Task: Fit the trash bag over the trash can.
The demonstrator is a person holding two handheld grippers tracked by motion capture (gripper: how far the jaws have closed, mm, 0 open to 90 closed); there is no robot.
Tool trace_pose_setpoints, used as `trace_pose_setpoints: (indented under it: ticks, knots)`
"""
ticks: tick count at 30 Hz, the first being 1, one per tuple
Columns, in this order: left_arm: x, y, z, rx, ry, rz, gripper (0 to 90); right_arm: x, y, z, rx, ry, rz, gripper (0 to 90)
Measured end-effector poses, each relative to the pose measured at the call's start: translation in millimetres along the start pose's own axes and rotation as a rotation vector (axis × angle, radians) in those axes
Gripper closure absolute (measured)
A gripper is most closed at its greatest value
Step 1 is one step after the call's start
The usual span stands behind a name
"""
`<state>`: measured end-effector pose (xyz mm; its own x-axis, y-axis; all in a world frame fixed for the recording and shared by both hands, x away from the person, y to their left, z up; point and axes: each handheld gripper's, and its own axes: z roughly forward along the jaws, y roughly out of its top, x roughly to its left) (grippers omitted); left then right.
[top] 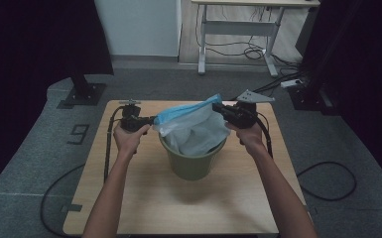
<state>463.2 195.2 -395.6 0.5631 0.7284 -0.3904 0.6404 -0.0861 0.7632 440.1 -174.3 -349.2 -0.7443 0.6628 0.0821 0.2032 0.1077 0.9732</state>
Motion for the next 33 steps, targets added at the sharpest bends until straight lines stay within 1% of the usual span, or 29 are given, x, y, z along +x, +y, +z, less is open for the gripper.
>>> trace_pose_setpoints:
  ticks: [1, 2, 5, 7, 10, 13, 15, 18, 19, 21, 26, 29, 31, 33]
  knots:
    - [0.2, 0.0, -0.4, -0.001, -0.001, 0.000, 88.6, 2.3, -0.3, -3.0, -0.009, 0.002, -0.015, 88.5]
    - [0.5, -0.1, -1.0, -0.003, -0.002, 0.000, 88.7, 3.8, -0.5, -5.1, -0.012, 0.002, -0.021, 88.6]
    - [0.2, -0.6, -2.5, -0.002, -0.005, 0.003, 88.6, 9.9, -3.9, -16.9, -0.010, 0.001, -0.008, 88.7]
    - [-0.2, -1.3, -3.7, -0.004, -0.009, 0.004, 88.6, 15.7, -9.9, -26.7, -0.013, 0.017, -0.004, 88.7]
    - [-0.6, -2.4, -4.6, -0.003, -0.010, 0.004, 88.6, 27.1, -21.4, -41.8, -0.020, 0.043, 0.007, 88.7]
    - [-1.2, -4.2, -6.0, -0.006, -0.013, 0.004, 88.6, 42.6, -38.1, -58.4, -0.026, 0.067, -0.011, 88.7]
    - [-1.2, -5.2, -6.8, -0.008, -0.016, 0.001, 88.5, 49.1, -48.8, -66.0, -0.031, 0.081, -0.006, 88.7]
    - [-2.5, -6.2, -8.0, -0.009, -0.017, 0.003, 88.4, 58.5, -66.2, -74.8, -0.028, 0.081, -0.016, 88.7]
    - [-3.3, -6.4, -8.4, -0.008, -0.017, 0.006, 88.4, 61.4, -71.5, -76.8, -0.030, 0.086, -0.016, 88.7]
    - [-4.6, -7.4, -9.7, -0.009, -0.017, 0.009, 88.4, 68.3, -81.7, -79.6, -0.023, 0.088, -0.032, 88.7]
    - [-4.9, -10.3, -14.4, -0.013, -0.016, 0.012, 88.4, 78.5, -96.9, -82.4, -0.018, 0.117, -0.034, 88.7]
    - [-4.4, -13.3, -16.5, -0.014, -0.020, 0.010, 88.4, 84.4, -103.9, -81.5, -0.008, 0.135, -0.046, 88.7]
    - [-3.1, -15.9, -18.2, -0.011, -0.022, 0.010, 88.5, 88.2, -110.3, -79.0, 0.009, 0.150, -0.055, 88.7]
    - [-1.1, -18.7, -19.6, -0.014, -0.027, -0.001, 88.5, 89.8, -115.5, -76.6, 0.022, 0.159, -0.053, 88.7]
